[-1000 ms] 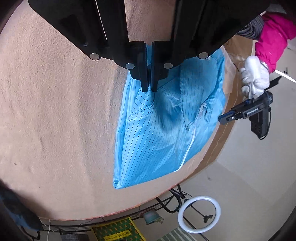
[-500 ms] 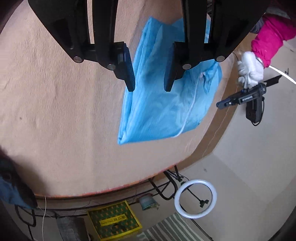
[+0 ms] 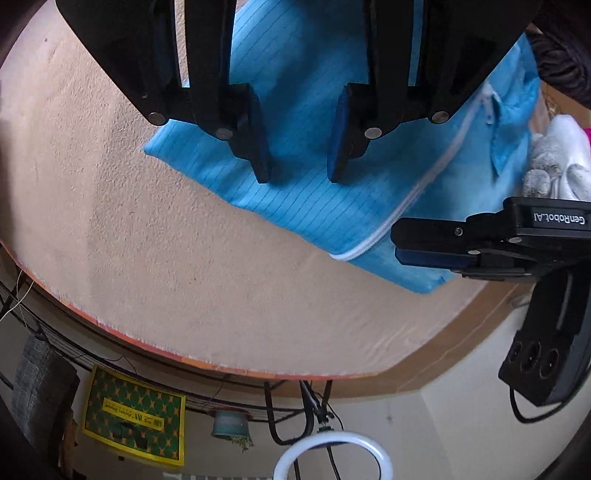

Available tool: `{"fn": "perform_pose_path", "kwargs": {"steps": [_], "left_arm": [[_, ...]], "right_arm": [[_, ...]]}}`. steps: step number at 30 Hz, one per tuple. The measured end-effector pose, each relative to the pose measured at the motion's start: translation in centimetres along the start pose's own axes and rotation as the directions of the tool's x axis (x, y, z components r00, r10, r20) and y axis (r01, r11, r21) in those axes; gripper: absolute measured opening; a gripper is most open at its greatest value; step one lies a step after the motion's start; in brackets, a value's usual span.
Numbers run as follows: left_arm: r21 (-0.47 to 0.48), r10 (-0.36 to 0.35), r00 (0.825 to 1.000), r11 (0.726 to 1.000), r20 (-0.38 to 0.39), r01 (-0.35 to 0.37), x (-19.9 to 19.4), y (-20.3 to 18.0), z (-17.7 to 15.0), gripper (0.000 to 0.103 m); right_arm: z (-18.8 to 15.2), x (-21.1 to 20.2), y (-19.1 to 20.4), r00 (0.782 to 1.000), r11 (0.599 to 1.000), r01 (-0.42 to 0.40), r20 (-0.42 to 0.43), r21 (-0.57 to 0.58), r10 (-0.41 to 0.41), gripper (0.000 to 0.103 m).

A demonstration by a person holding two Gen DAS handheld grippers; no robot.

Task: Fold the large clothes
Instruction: 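Press the folded coat flat with both open grippers, then move both open grippers to the end of the folded blue coat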

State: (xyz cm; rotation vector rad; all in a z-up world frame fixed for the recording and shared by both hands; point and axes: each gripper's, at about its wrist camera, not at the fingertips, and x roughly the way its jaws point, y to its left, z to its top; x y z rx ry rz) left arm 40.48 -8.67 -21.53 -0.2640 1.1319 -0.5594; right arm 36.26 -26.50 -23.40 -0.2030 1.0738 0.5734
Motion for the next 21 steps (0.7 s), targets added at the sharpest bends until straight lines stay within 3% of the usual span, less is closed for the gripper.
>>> {"fn": "perform_pose_path", "kwargs": {"steps": [2, 4, 7, 11, 13, 16, 19, 21], "left_arm": [[0.006, -0.01, 0.999, 1.0, 0.032, 0.01, 0.4, 0.6, -0.4, 0.027], [-0.002, -0.02, 1.0, 1.0, 0.014, 0.02, 0.1, 1.0, -0.3, 0.027], [-0.049, -0.036, 0.998, 0.998, 0.041, 0.038, -3.1, 1.7, -0.4, 0.027], [-0.042, -0.045, 0.994, 0.998, 0.097, 0.049, -8.2, 3.1, -3.0, 0.027], [-0.049, -0.037, 0.996, 0.998, 0.084, 0.042, -9.7, 4.3, -5.4, 0.027], [-0.052, 0.02, 0.999, 0.999, 0.041, -0.018, -10.2, 6.3, -8.9, 0.027], [-0.139, 0.0, 1.0, 0.99, 0.012, 0.002, -9.8, 8.6, -12.1, 0.027], [-0.166, -0.031, 0.998, 0.985, 0.056, 0.04, -10.2, 9.5, -14.1, 0.027]], "right_arm": [[-0.4, 0.1, -0.5, 1.0, 1.0, -0.01, 0.03, 0.014, 0.01, 0.022], [-0.3, -0.2, -0.5, 1.0, 0.999, -0.008, 0.029, 0.039, 0.007, 0.022], [-0.3, -2.6, -0.4, 1.0, 0.997, -0.002, 0.027, 0.082, 0.0, 0.022], [-2.9, -7.8, 1.1, 0.99, 0.982, -0.117, 0.09, 0.145, 0.105, 0.022], [-5.3, -8.8, 2.4, 0.986, 0.974, -0.161, 0.065, 0.16, 0.153, 0.022], [-9.3, -8.3, 3.6, 0.995, 0.982, -0.098, -0.01, 0.16, 0.101, 0.022], [-11.6, -6.8, 2.6, 0.992, 0.976, -0.078, -0.081, 0.204, 0.097, 0.022], [-12.2, -6.7, 3.1, 0.994, 0.986, -0.065, -0.075, 0.156, 0.078, 0.022]]}}
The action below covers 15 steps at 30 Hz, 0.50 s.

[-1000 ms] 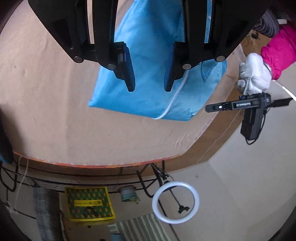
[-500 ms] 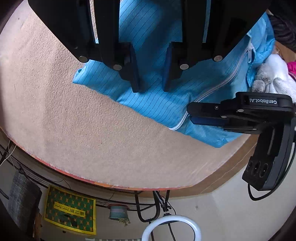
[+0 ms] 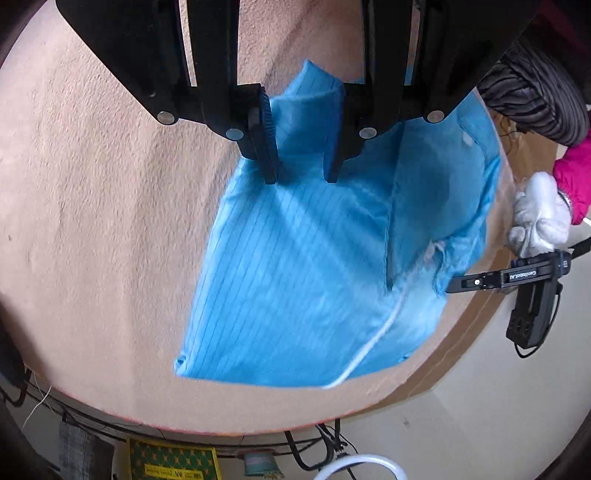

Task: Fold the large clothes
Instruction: 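Move both open grippers to the end of the folded blue coat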

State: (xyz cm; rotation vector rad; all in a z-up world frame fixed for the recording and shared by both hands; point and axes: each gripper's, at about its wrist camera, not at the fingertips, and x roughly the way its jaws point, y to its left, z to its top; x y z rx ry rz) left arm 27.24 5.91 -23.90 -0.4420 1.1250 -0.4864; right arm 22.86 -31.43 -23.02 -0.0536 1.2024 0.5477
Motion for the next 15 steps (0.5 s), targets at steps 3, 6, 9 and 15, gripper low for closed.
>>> {"fn": "perform_pose_path", "kwargs": {"steps": [3, 6, 9, 15], "left_arm": [[0.044, 0.003, 1.0, 0.999, -0.013, -0.003, -1.0, -0.3, -1.3, 0.027], [0.029, -0.009, 1.0, 1.0, -0.013, 0.01, -3.0, 0.2, -0.8, 0.027], [-0.02, -0.046, 0.998, 0.999, 0.037, 0.046, -4.9, 1.2, 0.8, 0.059], [-0.214, -0.207, 0.978, 0.955, 0.025, 0.207, -3.0, 5.0, 4.8, 0.068]], "right_arm": [[-0.7, -0.3, 0.5, 1.0, 1.0, 0.025, -0.014, -0.009, -0.025, 0.022], [-1.0, -1.2, 0.1, 0.998, 1.0, 0.014, -0.056, 0.012, -0.013, 0.022], [-1.5, -3.6, -1.0, 0.999, 0.996, -0.047, 0.011, 0.078, 0.047, 0.025], [-0.5, -4.9, -6.0, 0.963, 0.949, -0.16, 0.256, 0.27, 0.09, 0.066]]}}
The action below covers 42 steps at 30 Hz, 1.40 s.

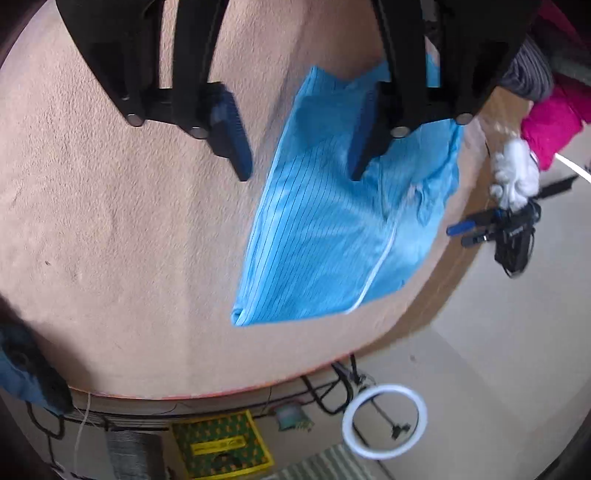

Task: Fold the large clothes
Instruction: 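Move both open grippers to the end of the folded blue coat, then close both grippers on the folded coat's end, then lift the folded coat with both grippers and carry it toward the clothes rack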

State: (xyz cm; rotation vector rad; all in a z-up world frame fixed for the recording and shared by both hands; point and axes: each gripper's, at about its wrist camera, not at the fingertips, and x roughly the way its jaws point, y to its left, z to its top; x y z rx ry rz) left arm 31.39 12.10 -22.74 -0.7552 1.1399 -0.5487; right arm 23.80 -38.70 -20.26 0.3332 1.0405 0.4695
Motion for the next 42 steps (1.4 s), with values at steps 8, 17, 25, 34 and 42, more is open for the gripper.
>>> {"fn": "perform_pose_path", "kwargs": {"steps": [8, 17, 25, 34, 42], "left_arm": [[-0.145, -0.161, 0.985, 0.978, -0.069, 0.149, 2.9, 3.6, 1.2, 0.068], [-0.121, -0.2, 0.971, 0.975, -0.129, 0.185, 4.2, 3.0, 2.7, 0.068], [-0.08, -0.181, 0.974, 0.982, -0.14, 0.171, 6.3, 2.1, 2.4, 0.036], [-0.049, -0.137, 0.986, 0.99, -0.095, 0.133, 6.5, 0.7, 1.5, 0.014], [0.105, -0.002, 0.999, 0.994, -0.041, 0.007, 5.5, -4.2, 0.7, 0.008]], "right_arm": [[1.0, 4.1, -3.5, 0.983, 0.976, -0.139, -0.1, 0.17, 0.157, 0.066], [2.1, 5.6, -3.2, 0.955, 0.941, -0.254, -0.097, 0.224, 0.281, 0.063], [1.1, 6.9, -3.1, 0.936, 0.917, -0.302, -0.099, 0.261, 0.337, 0.043], [1.0, 7.4, -1.0, 0.95, 0.945, -0.236, -0.151, 0.227, 0.273, 0.012], [1.6, 5.3, 2.7, 0.982, 0.995, -0.088, -0.166, 0.048, 0.095, 0.007]]}}
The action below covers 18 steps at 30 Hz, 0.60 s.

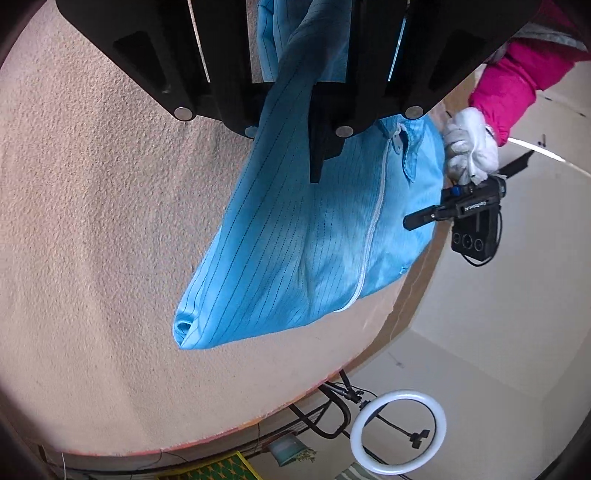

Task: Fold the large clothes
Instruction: 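Lift the folded coat with both grippers and carry it toward the clothes rack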

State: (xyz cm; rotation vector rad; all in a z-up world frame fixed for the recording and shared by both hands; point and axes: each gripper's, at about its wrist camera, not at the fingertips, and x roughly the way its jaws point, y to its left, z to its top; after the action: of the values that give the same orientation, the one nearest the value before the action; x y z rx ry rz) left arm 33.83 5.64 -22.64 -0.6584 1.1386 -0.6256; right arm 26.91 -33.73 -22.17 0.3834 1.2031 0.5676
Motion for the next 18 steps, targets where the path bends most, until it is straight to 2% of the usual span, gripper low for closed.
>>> {"fn": "perform_pose_path", "kwargs": {"steps": [4, 9, 18], "left_arm": [[0.071, 0.036, 0.999, 0.997, 0.014, -0.037, -0.4, -2.9, -0.5, 0.007], [0.116, 0.029, 0.999, 0.993, 0.02, -0.031, -0.8, -6.2, -1.2, 0.006], [0.203, -0.005, 1.0, 0.979, -0.017, 0.008, 2.3, -13.1, -1.3, 0.005]], "right_arm": [[0.0, -1.1, 2.1, 0.998, 0.995, 0.07, 0.01, -0.077, -0.069, 0.006], [-0.1, -3.3, 3.3, 0.994, 0.986, 0.11, 0.038, -0.121, -0.106, 0.006], [-0.6, -9.8, 1.8, 0.985, 0.981, 0.152, 0.102, -0.12, -0.14, 0.006]]}}
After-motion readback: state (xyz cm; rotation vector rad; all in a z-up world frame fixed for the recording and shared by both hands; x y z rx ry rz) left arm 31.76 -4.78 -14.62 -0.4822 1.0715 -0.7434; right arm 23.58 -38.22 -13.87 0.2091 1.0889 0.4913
